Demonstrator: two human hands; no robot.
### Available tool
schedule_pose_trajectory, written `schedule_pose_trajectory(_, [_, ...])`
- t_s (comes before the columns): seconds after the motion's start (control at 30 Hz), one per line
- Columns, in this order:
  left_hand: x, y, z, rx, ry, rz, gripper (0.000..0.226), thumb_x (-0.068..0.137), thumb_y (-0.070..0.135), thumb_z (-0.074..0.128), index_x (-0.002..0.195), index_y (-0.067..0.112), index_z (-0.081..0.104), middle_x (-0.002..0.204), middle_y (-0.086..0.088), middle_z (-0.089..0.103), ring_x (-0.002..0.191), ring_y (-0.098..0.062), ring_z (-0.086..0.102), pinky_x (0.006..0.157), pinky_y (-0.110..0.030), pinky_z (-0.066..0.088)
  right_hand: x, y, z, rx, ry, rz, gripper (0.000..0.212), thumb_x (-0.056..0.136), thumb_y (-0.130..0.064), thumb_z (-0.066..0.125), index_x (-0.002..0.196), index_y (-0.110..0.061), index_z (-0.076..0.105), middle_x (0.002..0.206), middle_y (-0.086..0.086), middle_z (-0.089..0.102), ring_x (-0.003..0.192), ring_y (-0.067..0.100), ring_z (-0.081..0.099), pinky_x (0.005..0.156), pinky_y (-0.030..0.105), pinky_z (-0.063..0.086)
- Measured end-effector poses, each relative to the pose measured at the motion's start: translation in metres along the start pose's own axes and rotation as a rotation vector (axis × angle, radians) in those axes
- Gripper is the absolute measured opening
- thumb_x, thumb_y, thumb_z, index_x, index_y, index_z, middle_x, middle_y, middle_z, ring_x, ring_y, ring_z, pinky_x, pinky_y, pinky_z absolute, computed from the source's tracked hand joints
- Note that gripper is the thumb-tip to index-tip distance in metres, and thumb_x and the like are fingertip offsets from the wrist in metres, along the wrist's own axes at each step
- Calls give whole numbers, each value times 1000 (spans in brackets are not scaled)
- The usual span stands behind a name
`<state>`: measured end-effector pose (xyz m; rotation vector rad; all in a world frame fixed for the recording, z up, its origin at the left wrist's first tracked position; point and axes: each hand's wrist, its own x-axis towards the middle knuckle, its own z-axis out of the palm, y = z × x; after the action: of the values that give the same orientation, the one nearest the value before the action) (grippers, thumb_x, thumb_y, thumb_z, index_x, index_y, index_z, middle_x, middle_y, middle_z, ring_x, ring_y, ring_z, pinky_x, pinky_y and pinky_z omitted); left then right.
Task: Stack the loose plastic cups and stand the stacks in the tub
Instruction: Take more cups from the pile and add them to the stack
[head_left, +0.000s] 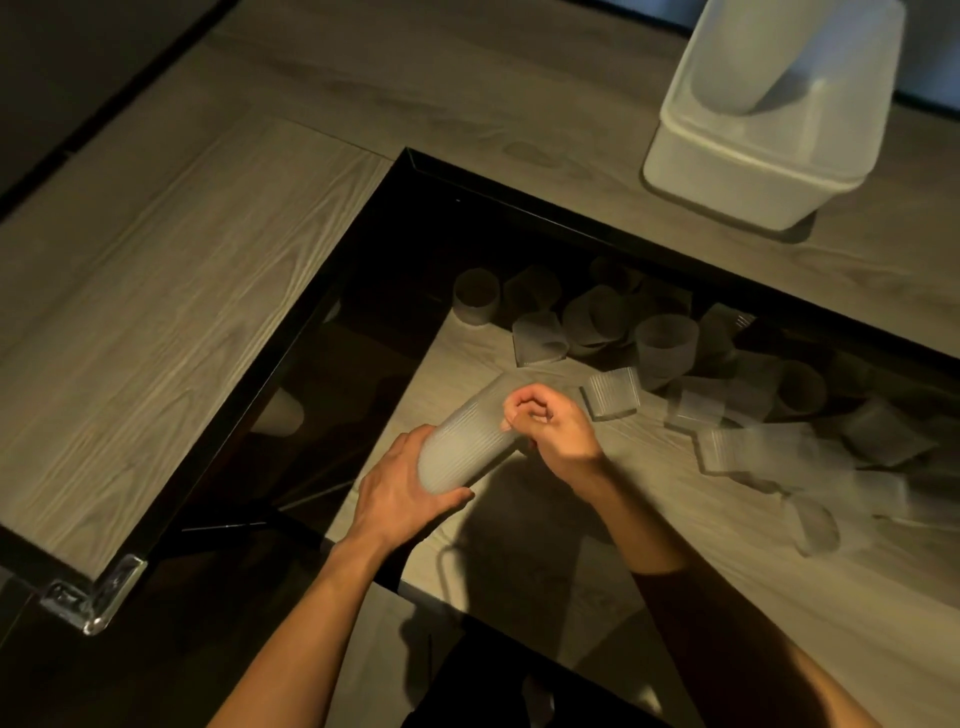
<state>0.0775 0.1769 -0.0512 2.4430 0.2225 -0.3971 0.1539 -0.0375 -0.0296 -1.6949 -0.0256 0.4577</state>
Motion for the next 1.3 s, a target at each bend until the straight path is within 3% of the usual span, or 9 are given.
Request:
schedule_pose_trajectory(0.1, [-2, 0, 0, 9, -1, 13, 95, 62, 65, 83, 140, 35, 38, 130, 10, 53, 113, -14, 57, 92, -45, 54, -2, -10, -8, 21, -42, 44, 11, 92, 5, 59, 94, -4, 65, 75, 4, 68, 66, 1, 62, 59, 12, 42])
schedule_pose_trajectory(0.17, [-4, 1, 1, -3, 18, 9, 95, 61, 65, 83, 140, 34, 38, 132, 9, 53, 114, -16, 57, 92, -47, 54, -2, -15, -10, 31, -69, 67, 9, 92, 3, 60, 96, -4, 65, 72, -1, 68, 64, 0, 59, 53, 13, 38])
schedule_pose_trajectory(0.6, [-6, 3, 7, -23, 54, 3, 97, 63, 61, 86, 142, 32, 39, 133, 7, 52, 116, -15, 55, 91, -37, 50, -4, -14, 1, -112, -141, 190, 14, 100, -28, 57, 100, -22, 70, 90, -10, 66, 71, 2, 57, 62, 15, 48])
schedule_pose_trajectory(0.7, [-3, 3, 4, -55, 49, -20, 95, 62, 62, 86, 140, 34, 39, 133, 8, 51, 115, -14, 54, 92, -41, 53, 8, -7, -2, 36, 121, 173, 15, 101, -25, 54, 107, -20, 66, 93, -3, 69, 63, 8, 56, 61, 25, 48])
schedule_pose_trajectory(0.8, [-2, 6, 1, -74, 60, -32, 93, 64, 59, 86, 141, 32, 40, 136, 8, 50, 118, -12, 51, 96, -41, 51, 35, -4, -4, 232, 413, 312, 21, 95, -33, 65, 107, -16, 60, 83, 2, 63, 56, 9, 50, 53, 25, 42])
schedule_pose_trajectory(0.97, [-3, 6, -1, -58, 16, -6, 94, 65, 61, 85, 142, 34, 38, 136, 10, 49, 119, -10, 50, 96, -40, 51, 79, 1, -8, 545, 466, 611, 40, 89, -51, 67, 78, -14, 57, 61, -3, 43, 48, 8, 36, 50, 22, 32])
schedule_pose_trajectory(1.17, [-3, 3, -6, -50, 0, -8, 92, 66, 58, 86, 141, 33, 39, 135, 9, 50, 119, -10, 49, 96, -39, 49, 54, -5, -3, 296, 436, 387, 17, 99, -23, 51, 85, -17, 60, 70, 1, 51, 60, 14, 47, 53, 27, 38])
schedule_pose_trajectory(1.23, [-2, 1, -5, -13, -10, 3, 93, 66, 59, 86, 142, 31, 39, 134, 7, 51, 120, -13, 52, 96, -40, 49, 28, -7, -5, 144, 332, 247, 18, 102, -19, 45, 94, -15, 61, 88, 6, 61, 79, 16, 60, 67, 28, 48])
schedule_pose_trajectory(1.3, [-2, 2, -4, 5, -11, 16, 94, 65, 59, 86, 142, 31, 40, 133, 7, 52, 118, -15, 54, 94, -40, 50, 4, -9, -9, 61, 131, 171, 18, 104, -14, 43, 98, -14, 60, 92, 2, 63, 81, 6, 64, 71, 20, 51])
